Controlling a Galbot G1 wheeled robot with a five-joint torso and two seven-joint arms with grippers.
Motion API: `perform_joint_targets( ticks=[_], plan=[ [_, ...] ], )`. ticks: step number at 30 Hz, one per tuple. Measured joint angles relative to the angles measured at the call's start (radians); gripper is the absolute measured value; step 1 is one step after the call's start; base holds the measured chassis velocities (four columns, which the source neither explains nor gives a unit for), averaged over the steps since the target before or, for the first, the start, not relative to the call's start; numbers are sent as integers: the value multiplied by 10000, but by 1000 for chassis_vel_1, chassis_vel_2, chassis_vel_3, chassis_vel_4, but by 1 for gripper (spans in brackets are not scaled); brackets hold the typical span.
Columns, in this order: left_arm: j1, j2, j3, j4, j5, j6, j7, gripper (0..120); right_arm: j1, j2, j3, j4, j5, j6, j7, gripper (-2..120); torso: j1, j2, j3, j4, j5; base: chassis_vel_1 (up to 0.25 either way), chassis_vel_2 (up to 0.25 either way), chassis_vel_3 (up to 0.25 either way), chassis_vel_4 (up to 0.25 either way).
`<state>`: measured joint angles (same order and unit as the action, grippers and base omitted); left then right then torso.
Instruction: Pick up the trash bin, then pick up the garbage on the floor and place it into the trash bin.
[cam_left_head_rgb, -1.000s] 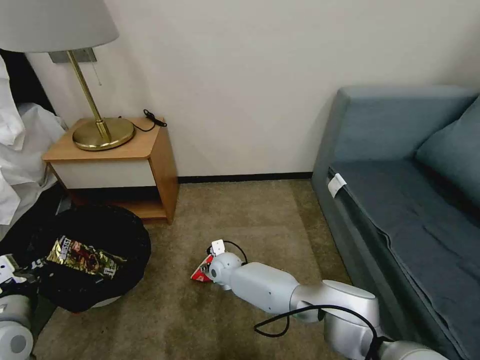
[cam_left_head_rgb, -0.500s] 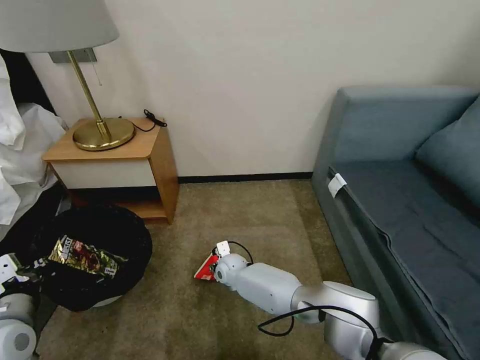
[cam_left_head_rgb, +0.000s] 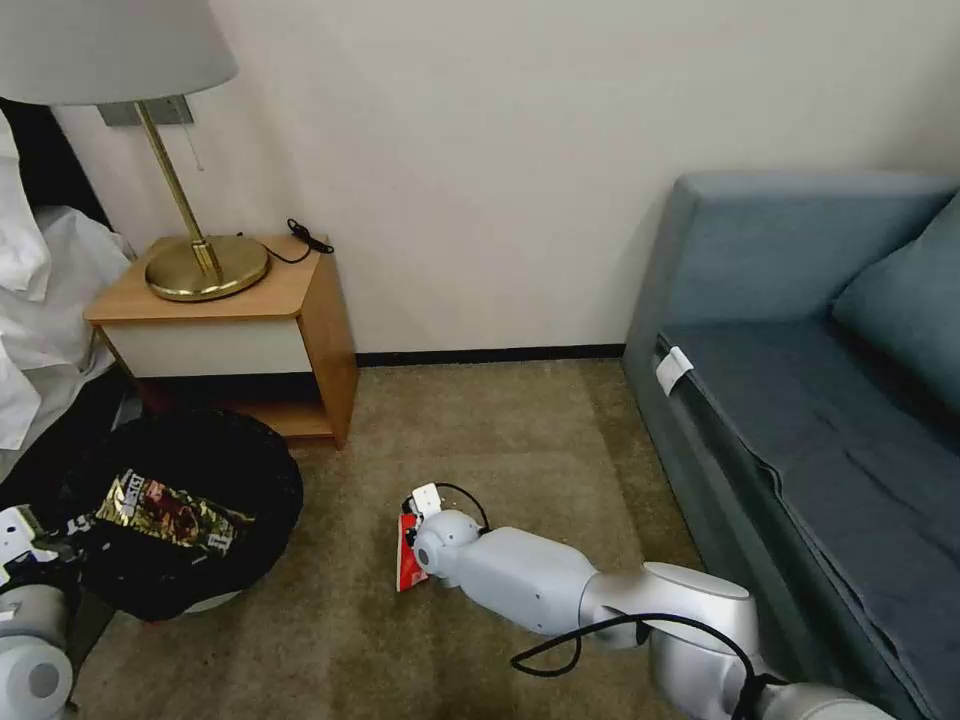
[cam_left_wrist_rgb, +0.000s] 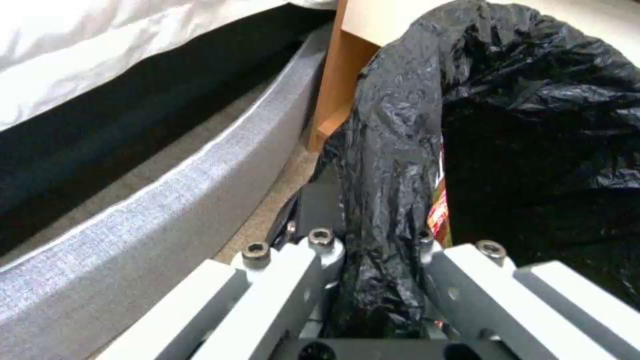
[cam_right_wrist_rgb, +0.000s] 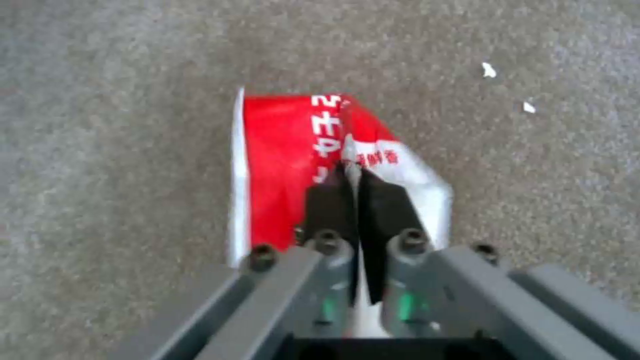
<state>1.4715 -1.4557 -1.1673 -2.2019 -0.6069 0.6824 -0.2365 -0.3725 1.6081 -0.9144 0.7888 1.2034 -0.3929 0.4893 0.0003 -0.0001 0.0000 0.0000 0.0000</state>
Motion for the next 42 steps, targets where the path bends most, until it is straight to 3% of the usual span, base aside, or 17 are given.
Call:
perform_joint_targets(
  ticks=[15, 21, 24, 26, 28, 36, 41, 42],
  plan=[
    [19, -2, -8, 41, -32, 1, 2, 4, -60, -287, -447, 441, -224, -34, 16, 0, 0, 0, 0, 1, 0, 0, 0, 0, 0],
    [-32, -7, 121, 222, 21, 1, 4, 4, 483, -1494, -617, 2007, -17, -171, 305, 0, 0, 0, 0, -1, 1, 0, 0, 0, 0],
    [-36, -7, 131, 229, 26, 1, 3, 4, 530, -1580, -625, 2113, -9, -172, 324, 0, 0, 0, 0, -2, 0, 0, 0, 0, 0],
    [-92, -5, 228, 249, 83, 1, 3, 4, 888, -2212, -576, 3022, 38, -176, 476, 0, 0, 0, 0, 0, 1, 0, 0, 0, 0],
    [-109, -6, 271, 249, 103, 2, 3, 4, 961, -2370, -488, 3280, 47, -175, 530, 0, 0, 0, 0, 0, 1, 0, 0, 0, 0],
    [-182, 8, 588, 326, 85, 89, 4, 4, 1102, -3050, 372, 4846, 5, -192, 894, 0, 0, 0, 0, 2, 2, 0, 0, 0, 0],
    [-210, 63, 820, 318, -113, 223, 0, 4, 1336, -3926, 1111, 6122, -199, -193, 930, 0, 0, 0, 0, 3, 3, 0, 0, 0, 0],
    [-248, 85, 921, 338, -175, 263, -1, 4, 1470, -4427, 1418, 6582, -293, -193, 880, 0, 0, 0, 0, 2, 2, 0, 0, 0, 0]
  ],
)
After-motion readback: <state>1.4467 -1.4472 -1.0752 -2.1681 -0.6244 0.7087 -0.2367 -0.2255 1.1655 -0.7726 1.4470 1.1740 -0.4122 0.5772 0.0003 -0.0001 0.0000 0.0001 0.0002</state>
